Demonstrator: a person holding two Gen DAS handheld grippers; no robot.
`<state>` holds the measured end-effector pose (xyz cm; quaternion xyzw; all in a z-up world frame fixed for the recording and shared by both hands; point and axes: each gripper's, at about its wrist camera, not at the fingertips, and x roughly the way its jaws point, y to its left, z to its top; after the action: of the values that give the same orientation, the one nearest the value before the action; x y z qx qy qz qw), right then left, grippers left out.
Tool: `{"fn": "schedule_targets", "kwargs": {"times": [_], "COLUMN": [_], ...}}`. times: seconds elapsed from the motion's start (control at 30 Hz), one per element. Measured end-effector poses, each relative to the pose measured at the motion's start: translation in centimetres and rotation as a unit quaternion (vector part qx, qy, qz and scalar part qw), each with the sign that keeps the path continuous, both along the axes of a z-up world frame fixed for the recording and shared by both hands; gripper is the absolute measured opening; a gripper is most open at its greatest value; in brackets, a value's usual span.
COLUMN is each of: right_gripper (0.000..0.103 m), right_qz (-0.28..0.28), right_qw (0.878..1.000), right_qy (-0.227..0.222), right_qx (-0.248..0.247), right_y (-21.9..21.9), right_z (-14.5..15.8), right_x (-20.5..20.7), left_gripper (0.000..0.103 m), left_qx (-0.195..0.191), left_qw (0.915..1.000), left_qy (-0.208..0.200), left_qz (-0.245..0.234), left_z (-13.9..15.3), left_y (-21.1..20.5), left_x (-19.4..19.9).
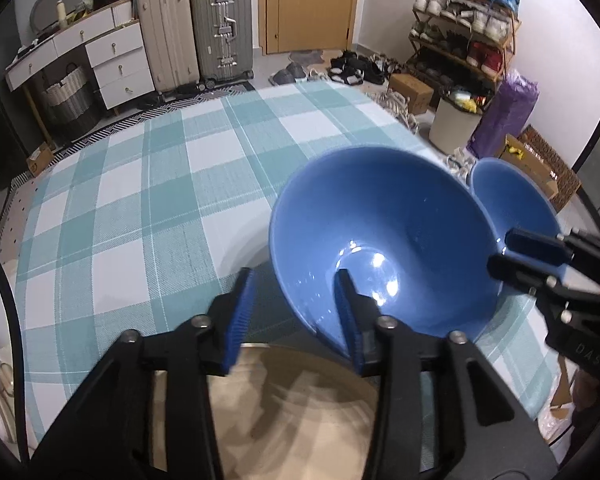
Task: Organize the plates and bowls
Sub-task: 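Lower the blue bowl onto the cloth and open both grippers, then pull both tools back and move them toward the set-down blue bowl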
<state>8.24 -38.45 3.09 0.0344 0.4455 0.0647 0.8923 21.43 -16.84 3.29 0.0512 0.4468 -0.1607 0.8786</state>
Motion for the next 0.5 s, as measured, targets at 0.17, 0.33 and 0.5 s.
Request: {"fn": "schedule_targets", "kwargs": {"times": [0.17,0.33,0.5], "right_gripper": [0.062,0.088,0.101], "right_qz": [-0.023,-0.036,-0.046], "right_qw": [0.999,0.998,0.997], "right_qy": [-0.017,-0.041,-0.056], "right_qx": [0.024,0.035,0.036], "right_y": [-1.1,-1.9,-2.8], "right_z": [0.7,1.8,3.0], "right_x": [-1.3,-2.8,-4.4], "left_gripper": [0.061,0.079,0.084], "left_qx": [-0.03,-0.044,-0.043], "left_qw": [0.9995,0.9989,0.9989], "left_qy": [-0.007,-0.012,-0.018], "left_qz": [0.001,-0.008,-0.011], "left_z": [1.8,3.4,4.5], "left_y": [0.6,0.2,-0.7], "left_x": [-0.9,-2.7,-4.1]}}
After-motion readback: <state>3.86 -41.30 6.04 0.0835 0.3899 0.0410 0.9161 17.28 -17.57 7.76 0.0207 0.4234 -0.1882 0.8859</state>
